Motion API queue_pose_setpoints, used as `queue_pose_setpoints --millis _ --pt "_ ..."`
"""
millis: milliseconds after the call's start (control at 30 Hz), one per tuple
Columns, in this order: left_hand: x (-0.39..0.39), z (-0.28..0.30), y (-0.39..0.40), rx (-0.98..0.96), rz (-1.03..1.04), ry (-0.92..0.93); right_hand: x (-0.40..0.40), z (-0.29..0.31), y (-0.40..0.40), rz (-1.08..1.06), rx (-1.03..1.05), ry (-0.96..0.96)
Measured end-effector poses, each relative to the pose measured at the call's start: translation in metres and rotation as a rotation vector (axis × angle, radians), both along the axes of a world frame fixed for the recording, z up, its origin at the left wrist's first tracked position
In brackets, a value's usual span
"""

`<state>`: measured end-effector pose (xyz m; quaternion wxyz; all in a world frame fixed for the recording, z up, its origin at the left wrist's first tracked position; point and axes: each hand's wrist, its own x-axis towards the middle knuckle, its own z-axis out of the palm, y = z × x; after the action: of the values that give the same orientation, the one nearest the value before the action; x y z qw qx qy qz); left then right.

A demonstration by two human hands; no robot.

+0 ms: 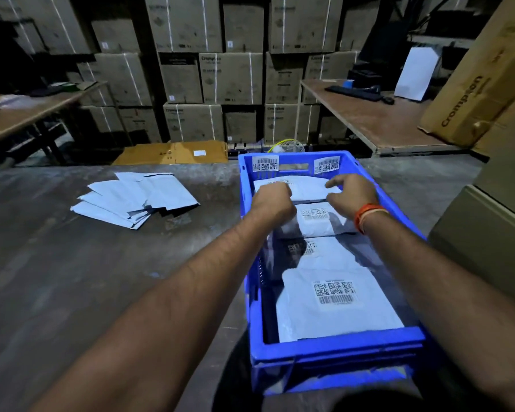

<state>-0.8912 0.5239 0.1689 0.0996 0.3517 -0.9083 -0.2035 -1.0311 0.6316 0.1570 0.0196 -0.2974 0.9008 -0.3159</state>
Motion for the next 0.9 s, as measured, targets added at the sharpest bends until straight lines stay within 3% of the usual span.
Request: queue_pose_setpoints --millis 233,433,600,733,900 --pt "0.066 0.036 -0.052 0.009 0.195 0.260 0.076 0.051 -0.058 0.201 -0.054 0.122" --pt "0.141 0.010 -0.144 0.087 0.300 0.232 0.156 0.057 -0.156 0.397 0.037 0.196" --pt "0.201 -0.043 -0.232 0.125 0.334 0.108 0.214 0.003 -0.251 0.485 0.207 0.126" --pt "0.229 -0.080 -0.305 0.099 0.367 0.043 0.234 -0.061 -0.322 0.438 0.249 0.083" --pt "0.237 -0.112 -0.380 0.126 0.472 0.071 0.235 -0.106 -0.396 0.458 0.310 0.083"
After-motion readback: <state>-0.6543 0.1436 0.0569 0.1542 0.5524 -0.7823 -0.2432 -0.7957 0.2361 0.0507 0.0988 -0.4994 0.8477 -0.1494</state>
